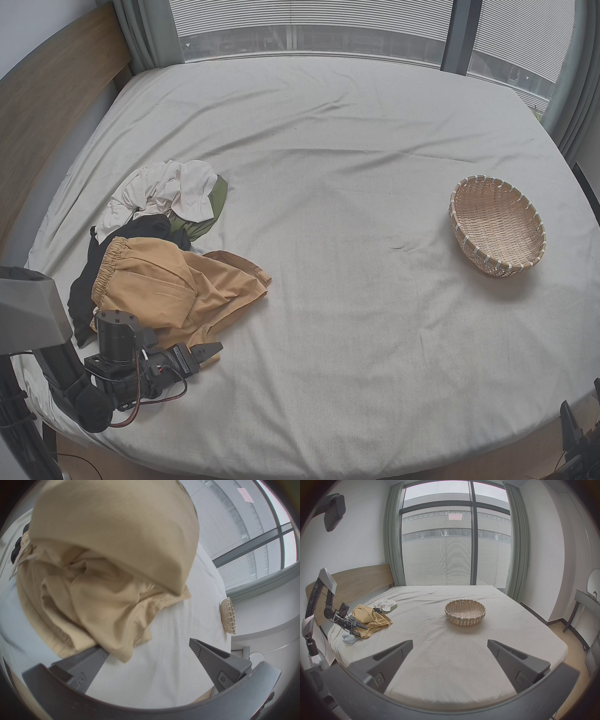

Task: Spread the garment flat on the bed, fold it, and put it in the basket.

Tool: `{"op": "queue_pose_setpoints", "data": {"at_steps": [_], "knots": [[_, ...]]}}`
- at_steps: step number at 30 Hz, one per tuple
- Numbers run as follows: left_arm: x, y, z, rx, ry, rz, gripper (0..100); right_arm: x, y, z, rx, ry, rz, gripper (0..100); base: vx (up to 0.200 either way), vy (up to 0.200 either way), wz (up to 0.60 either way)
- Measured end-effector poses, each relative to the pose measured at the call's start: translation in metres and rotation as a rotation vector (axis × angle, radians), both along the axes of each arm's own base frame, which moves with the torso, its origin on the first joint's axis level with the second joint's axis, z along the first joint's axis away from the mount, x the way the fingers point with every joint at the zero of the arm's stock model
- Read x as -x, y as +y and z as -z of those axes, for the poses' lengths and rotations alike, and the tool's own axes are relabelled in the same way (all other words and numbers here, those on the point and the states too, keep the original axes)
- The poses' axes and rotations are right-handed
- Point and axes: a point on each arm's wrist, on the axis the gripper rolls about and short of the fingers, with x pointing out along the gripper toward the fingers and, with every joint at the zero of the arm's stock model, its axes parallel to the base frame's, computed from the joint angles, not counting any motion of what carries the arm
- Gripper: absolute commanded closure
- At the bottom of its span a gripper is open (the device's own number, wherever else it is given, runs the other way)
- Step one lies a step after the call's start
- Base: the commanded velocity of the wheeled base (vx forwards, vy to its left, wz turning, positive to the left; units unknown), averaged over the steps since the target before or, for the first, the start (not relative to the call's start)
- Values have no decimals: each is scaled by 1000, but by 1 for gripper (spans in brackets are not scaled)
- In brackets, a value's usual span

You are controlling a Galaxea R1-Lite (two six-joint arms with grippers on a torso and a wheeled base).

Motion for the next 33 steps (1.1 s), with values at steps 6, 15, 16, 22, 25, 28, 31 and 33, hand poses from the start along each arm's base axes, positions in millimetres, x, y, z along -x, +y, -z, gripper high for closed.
{"op": "queue_pose_setpoints", "data": {"at_steps": [6,15,16,22,25,28,31,33], "knots": [[-2,-3,12,-18,12,-18,0,0,0,0,0,0,0,0,0,0,0],[8,-3,20,-40,58,-25,0,0,0,0,0,0,0,0,0,0,0],[7,-4,20,-40,54,-26,0,0,0,0,0,0,0,0,0,0,0],[-3,-5,16,-32,-4,-47,0,0,0,0,0,0,0,0,0,0,0],[-8,-7,16,-30,-24,-55,0,0,0,0,0,0,0,0,0,0,0],[-11,-8,18,-30,-27,-55,0,0,0,0,0,0,1,0,0,0,0],[-12,-9,20,-32,-24,-55,100,0,0,0,0,0,0,0,0,0,0],[-12,-9,21,-35,-22,-58,100,0,0,0,0,0,0,0,0,0,0]]}}
